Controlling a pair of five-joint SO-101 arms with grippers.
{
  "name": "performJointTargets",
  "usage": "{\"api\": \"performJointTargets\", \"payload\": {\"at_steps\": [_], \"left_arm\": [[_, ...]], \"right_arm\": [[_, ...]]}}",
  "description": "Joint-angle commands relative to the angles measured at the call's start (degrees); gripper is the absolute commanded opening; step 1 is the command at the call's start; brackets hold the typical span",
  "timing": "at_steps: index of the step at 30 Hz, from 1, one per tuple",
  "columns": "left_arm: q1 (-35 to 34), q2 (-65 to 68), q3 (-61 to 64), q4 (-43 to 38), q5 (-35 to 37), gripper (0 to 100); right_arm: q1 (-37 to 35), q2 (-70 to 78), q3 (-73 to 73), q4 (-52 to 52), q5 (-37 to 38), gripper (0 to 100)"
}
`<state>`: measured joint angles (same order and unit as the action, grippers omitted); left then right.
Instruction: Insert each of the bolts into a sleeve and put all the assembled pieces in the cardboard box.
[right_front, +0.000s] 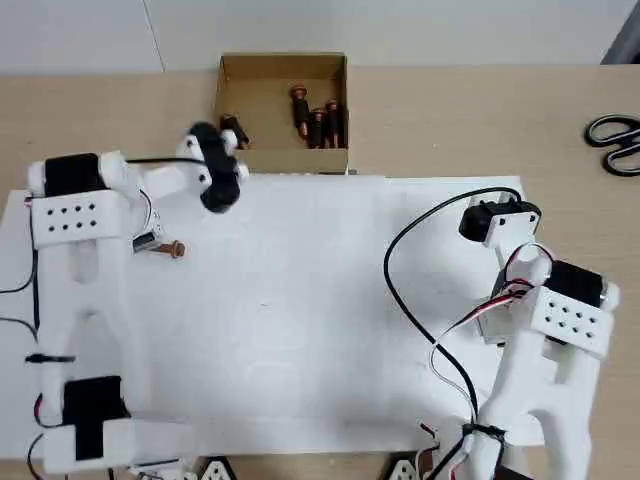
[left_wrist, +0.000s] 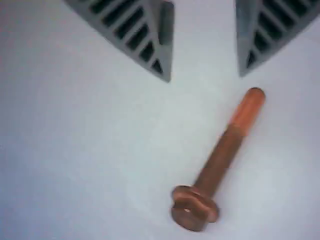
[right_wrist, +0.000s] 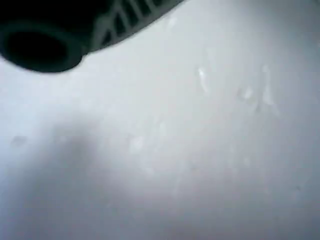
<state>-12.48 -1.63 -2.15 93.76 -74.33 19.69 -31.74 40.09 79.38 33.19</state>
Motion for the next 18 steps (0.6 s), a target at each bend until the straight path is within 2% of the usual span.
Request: {"api": "performJointTargets", "payload": {"at_steps": [1,6,12,18], "left_arm": [[-1.1,3.2,-1.1,-1.6,-8.0,8],[-2.5,8.8,-1.1,-6.8,-12.6,8],[-2.5,14.0,-1.2,-7.6,-16.8,11],[-2.5,19.0,-5.8,-7.6,-17.5,15]], "right_arm": [[0.3,-2.2,-0.4,0.7,0.2,0.4],[0.5,-1.8,-0.4,0.7,0.2,0.4],[0.2,-1.7,-0.4,0.7,0.2,0.4],[0.2,-1.7,-0.4,0.7,0.3,0.4]]}}
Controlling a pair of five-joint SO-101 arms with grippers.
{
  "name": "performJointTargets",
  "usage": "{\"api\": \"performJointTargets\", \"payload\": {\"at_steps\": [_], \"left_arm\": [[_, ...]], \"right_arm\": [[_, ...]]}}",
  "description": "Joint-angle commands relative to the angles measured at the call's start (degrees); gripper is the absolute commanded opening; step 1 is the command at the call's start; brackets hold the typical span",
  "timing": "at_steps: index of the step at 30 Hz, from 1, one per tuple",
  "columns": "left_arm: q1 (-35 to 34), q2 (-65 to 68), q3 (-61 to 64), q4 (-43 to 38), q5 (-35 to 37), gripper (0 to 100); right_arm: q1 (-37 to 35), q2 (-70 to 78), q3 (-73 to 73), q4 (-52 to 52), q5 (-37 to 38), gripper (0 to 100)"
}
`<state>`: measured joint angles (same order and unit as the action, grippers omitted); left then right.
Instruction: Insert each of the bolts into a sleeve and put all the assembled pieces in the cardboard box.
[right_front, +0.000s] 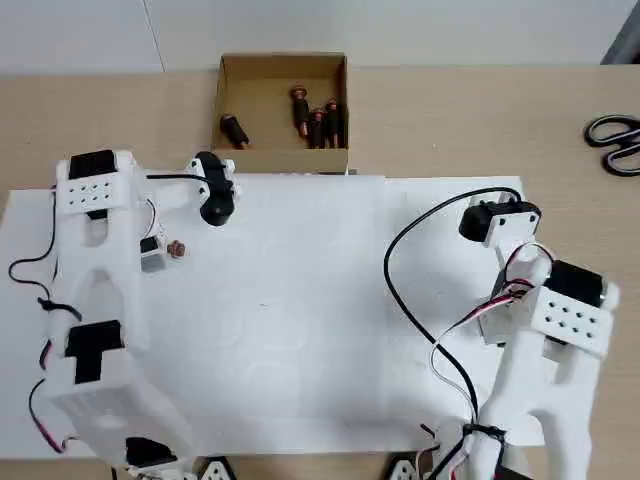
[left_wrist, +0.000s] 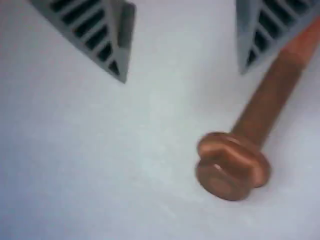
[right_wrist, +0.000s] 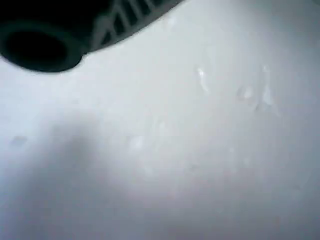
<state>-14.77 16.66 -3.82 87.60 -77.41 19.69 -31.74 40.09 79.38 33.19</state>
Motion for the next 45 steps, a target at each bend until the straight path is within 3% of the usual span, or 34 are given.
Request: {"api": "performJointTargets", "payload": {"at_steps": [1,12,22,30,38,43,45], "left_arm": [[-0.3,1.6,-5.3,-1.4,-14.4,15],[0.1,17.5,-21.0,-1.0,-14.3,15],[0.0,25.7,-27.5,3.3,-14.2,15],[1.2,25.8,-27.6,9.1,-14.0,0],[4.1,19.0,-35.6,12.7,-5.7,1],[6.1,12.0,-35.9,12.6,3.6,1],[7.7,8.6,-35.9,12.5,10.5,1]], "right_arm": [[0.2,-1.7,-0.4,0.7,0.3,0.4],[0.3,-1.7,-0.4,1.7,0.3,0.4],[0.2,-2.1,-0.4,2.2,0.2,0.4],[0.2,-2.2,-0.4,2.2,0.2,0.4],[0.2,-2.8,-1.4,2.5,0.2,0.3],[0.1,-8.9,-6.3,7.1,0.1,0.3],[0.1,-12.1,-7.1,8.1,0.2,0.3]]}}
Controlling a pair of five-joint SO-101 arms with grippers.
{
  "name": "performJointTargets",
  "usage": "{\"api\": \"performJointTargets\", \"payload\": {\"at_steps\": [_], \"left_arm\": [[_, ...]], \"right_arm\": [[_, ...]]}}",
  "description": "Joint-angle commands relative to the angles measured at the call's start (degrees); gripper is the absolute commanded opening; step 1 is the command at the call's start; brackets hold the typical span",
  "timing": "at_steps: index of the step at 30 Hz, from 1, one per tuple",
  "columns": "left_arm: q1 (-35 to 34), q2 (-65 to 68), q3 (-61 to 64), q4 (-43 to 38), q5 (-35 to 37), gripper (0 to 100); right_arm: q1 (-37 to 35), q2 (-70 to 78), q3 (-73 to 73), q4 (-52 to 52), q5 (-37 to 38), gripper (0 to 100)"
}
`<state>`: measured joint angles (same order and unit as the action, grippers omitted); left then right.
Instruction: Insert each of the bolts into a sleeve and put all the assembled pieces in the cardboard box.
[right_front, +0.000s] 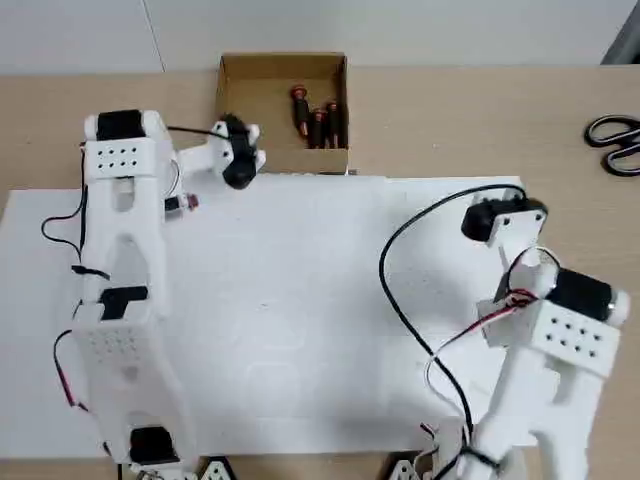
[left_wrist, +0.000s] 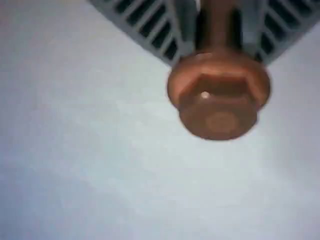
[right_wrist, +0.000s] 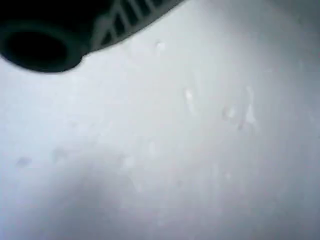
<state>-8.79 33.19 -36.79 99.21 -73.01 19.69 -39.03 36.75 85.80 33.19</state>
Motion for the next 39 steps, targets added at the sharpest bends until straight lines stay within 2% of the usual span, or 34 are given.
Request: {"api": "performJointTargets", "payload": {"at_steps": [1,7,12,19,25,31,34,39], "left_arm": [[2.5,-9.6,-2.8,1.0,10.0,1],[7.1,-20.0,-1.7,1.1,31.7,1],[11.4,-30.3,10.2,1.1,51.1,1],[18.6,-52.6,26.9,-1.3,52.3,1],[17.5,-69.6,40.8,-14.9,61.6,1],[17.1,-84.0,57.7,-26.0,74.3,1],[17.1,-89.8,67.1,-33.2,78.2,1],[17.6,-99.6,81.8,-46.2,86.3,1]], "right_arm": [[0.1,-6.4,-4.0,2.5,0.3,0.3],[-1.8,-15.8,-3.8,8.0,0.5,0.4],[-2.6,-21.5,-3.1,9.8,0.1,0.4],[-3.1,-30.2,2.9,6.6,0.1,0.4],[-8.1,-40.8,15.7,-6.5,-1.1,0.2],[-21.0,-57.5,28.8,-21.0,-19.7,0.2],[-29.0,-65.0,35.0,-23.5,-22.3,0.2],[-36.7,-64.0,38.6,-25.0,-30.6,0.2]]}}
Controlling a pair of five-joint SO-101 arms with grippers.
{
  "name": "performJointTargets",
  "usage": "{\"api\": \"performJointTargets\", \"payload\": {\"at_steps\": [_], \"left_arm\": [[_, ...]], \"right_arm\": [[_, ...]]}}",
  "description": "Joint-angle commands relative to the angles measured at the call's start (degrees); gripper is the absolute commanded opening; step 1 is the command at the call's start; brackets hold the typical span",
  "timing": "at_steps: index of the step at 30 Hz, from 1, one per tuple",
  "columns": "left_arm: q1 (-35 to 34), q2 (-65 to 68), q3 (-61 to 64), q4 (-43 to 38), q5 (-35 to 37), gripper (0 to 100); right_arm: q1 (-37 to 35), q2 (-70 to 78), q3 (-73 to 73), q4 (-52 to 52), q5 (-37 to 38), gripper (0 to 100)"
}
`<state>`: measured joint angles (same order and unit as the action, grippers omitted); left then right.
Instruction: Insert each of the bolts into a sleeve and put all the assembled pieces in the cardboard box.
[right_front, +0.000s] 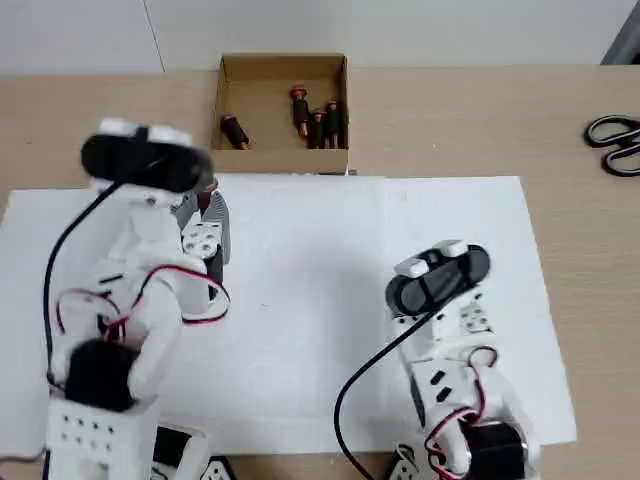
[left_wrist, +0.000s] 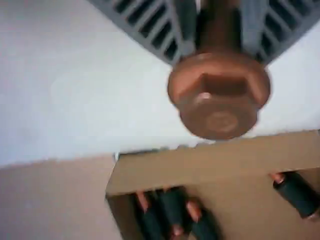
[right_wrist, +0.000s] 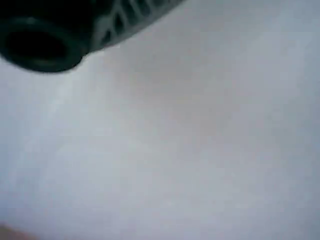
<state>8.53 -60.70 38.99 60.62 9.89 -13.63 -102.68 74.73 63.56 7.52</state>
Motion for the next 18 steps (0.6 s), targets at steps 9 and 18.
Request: {"api": "performJointTargets", "payload": {"at_steps": [9,18], "left_arm": [[4.0,-21.0,23.2,-19.0,11.3,1],[7.9,-26.5,26.9,-18.8,22.9,1]], "right_arm": [[-14.5,-1.2,9.1,-13.1,-6.2,0.2],[-22.5,-1.2,12.7,-16.8,-6.2,0.2]]}}
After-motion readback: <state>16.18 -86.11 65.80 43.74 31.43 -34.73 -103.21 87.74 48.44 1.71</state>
